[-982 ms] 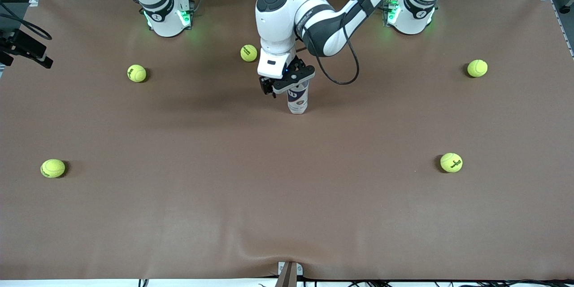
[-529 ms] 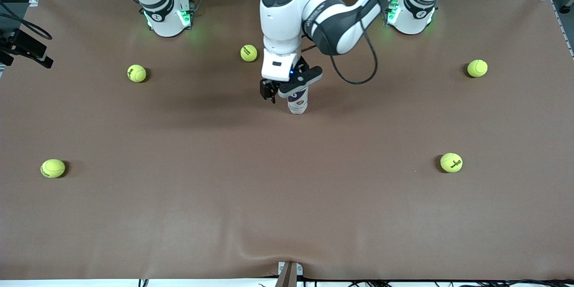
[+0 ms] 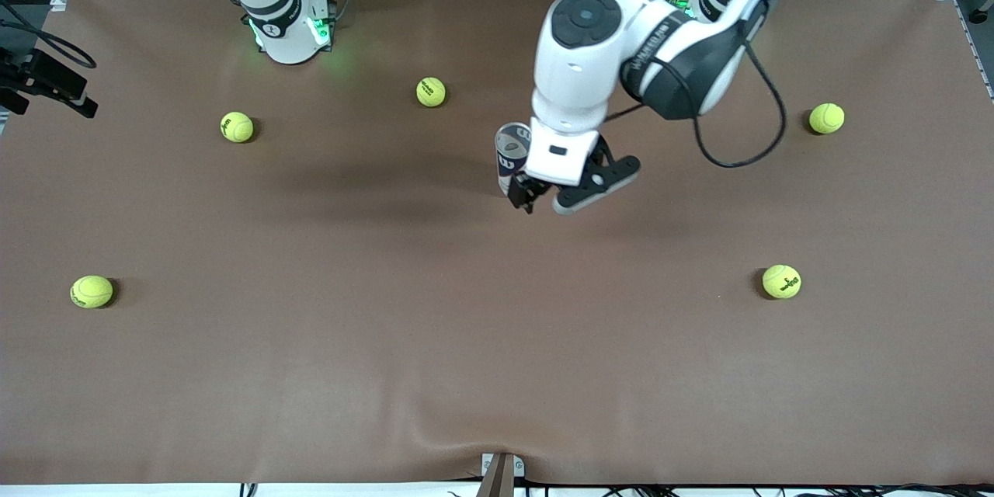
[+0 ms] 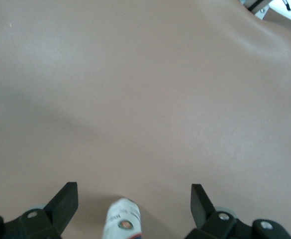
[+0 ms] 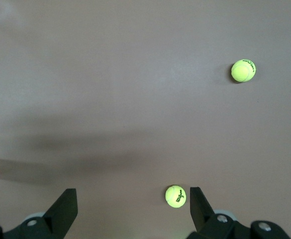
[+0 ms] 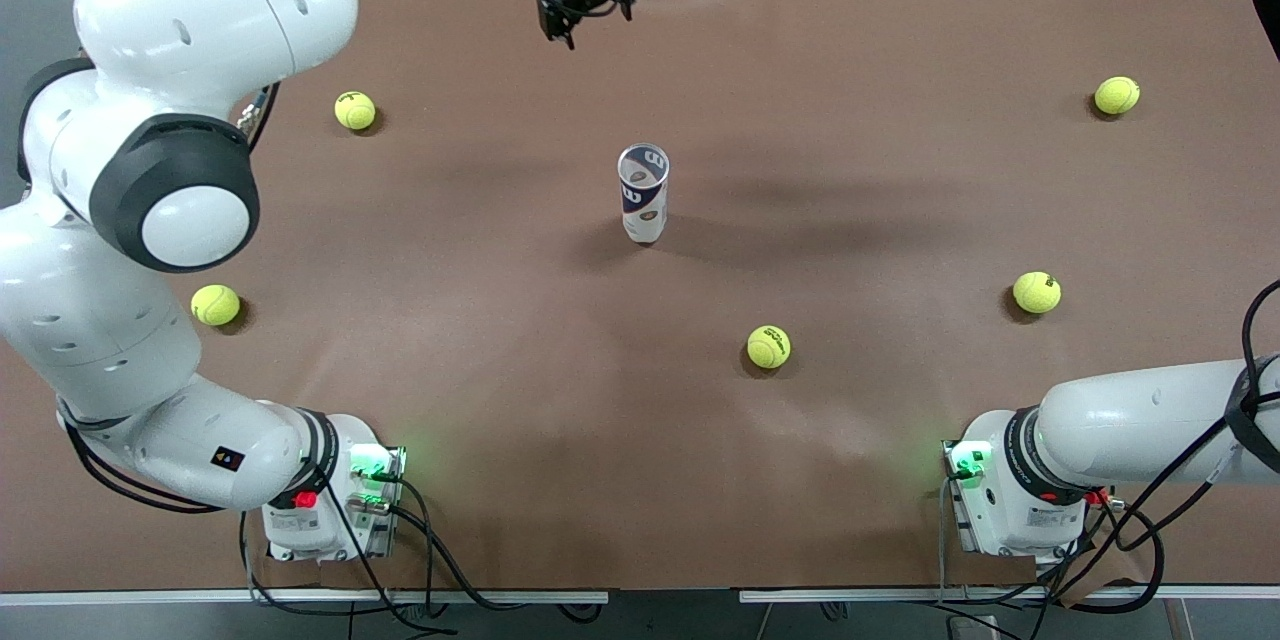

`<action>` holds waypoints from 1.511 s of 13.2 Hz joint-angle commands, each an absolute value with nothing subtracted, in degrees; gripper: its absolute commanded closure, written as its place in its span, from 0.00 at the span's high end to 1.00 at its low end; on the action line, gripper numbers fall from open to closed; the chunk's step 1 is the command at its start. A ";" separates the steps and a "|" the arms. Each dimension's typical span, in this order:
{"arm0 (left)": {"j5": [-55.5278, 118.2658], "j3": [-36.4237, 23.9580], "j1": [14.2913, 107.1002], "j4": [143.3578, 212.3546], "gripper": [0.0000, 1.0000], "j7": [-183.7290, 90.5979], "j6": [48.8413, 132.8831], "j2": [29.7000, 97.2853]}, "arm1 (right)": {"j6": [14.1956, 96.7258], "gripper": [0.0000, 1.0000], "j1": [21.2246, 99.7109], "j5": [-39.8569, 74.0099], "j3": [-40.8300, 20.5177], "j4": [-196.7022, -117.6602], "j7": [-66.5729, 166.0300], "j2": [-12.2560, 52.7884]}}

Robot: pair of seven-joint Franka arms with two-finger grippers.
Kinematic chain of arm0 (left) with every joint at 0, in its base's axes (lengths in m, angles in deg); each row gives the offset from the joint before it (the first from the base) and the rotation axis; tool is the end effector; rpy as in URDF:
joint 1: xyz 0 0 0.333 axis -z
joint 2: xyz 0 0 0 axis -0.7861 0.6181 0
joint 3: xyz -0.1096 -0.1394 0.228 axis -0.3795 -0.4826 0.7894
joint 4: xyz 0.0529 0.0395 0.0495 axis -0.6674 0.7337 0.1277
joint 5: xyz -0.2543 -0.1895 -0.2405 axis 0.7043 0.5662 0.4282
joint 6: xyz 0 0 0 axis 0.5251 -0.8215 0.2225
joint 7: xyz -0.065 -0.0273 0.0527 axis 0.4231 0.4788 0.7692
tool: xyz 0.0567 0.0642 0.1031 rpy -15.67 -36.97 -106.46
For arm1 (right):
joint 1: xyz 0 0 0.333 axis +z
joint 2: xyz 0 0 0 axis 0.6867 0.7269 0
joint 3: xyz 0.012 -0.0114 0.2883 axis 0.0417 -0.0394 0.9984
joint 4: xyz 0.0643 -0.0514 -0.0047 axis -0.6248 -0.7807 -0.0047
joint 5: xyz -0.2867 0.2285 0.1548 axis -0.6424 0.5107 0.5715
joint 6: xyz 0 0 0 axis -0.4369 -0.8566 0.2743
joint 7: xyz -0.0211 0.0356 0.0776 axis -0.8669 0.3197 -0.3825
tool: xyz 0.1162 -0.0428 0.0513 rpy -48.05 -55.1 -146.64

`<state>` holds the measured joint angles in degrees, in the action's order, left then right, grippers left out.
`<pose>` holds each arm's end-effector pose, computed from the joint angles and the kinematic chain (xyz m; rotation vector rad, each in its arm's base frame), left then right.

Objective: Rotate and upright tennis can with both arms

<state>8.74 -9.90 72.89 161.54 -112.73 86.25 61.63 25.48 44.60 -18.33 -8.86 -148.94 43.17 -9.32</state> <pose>0.5392 -0.4269 0.4207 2.9840 0.7289 0.2007 0.5208 -0.0248 0.6156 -3.1054 0.1164 -0.0244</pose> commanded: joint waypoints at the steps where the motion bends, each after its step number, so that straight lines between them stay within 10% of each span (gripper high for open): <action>1: 9.63 -10.14 68.80 161.64 1.00 -103.52 84.19 60.20 | 24.83 1.00 45.83 -17.84 -8.84 -148.33 43.11 -9.79; 10: 15.34 -9.19 52.88 162.51 1.00 -66.34 75.83 52.39 | 24.48 1.00 46.44 -17.84 -8.05 -148.33 43.11 -9.88; 20: 21.15 9.81 58.59 165.95 1.00 -47.33 59.84 37.27 | 24.13 1.00 46.97 -17.84 -8.05 -148.07 43.11 -9.97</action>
